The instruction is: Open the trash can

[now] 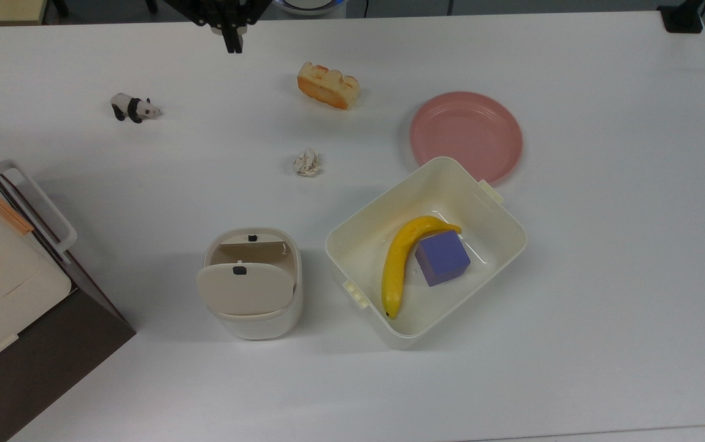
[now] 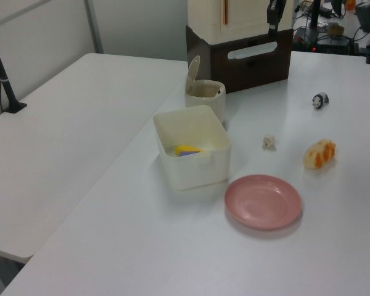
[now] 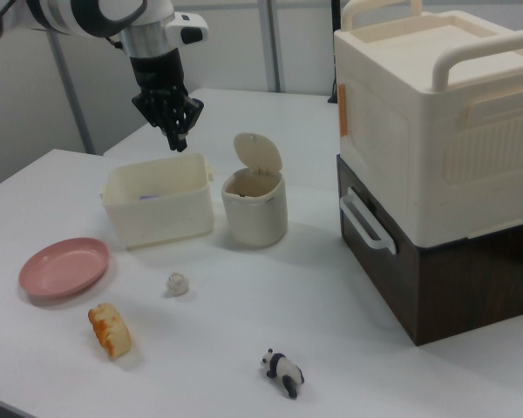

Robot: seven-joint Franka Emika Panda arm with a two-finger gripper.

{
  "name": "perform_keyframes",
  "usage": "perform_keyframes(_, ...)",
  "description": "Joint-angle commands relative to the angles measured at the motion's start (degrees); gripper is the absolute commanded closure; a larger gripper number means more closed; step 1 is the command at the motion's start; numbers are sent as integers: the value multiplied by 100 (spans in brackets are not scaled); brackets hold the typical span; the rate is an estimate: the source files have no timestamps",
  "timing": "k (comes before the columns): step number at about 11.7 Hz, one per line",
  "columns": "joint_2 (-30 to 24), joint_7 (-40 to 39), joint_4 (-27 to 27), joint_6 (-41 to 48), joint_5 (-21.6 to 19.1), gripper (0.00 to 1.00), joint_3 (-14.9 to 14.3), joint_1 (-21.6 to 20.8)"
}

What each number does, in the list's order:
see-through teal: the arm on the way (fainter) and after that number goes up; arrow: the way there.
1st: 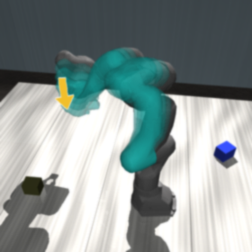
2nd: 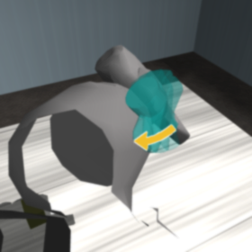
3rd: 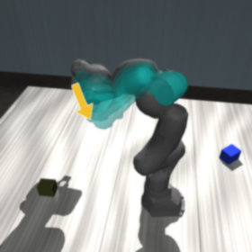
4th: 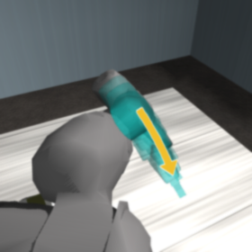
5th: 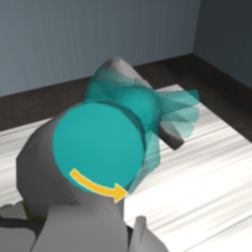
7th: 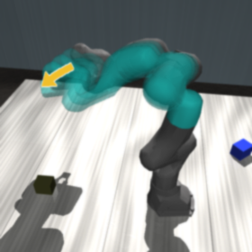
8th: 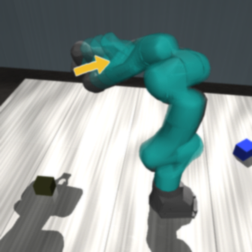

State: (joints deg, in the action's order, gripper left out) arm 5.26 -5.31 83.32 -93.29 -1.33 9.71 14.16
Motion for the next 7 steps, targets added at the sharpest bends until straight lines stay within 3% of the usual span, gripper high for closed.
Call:
perform_keyframes(1, -201, -190, 282, -163, -87, 0, -101, -62)
perform_keyframes(4, -140, -357, 291, -171, -26, 0, -74, -176)
perform_keyframes(7, -139, -330, 580, -646, 291, 0, -30, -343)
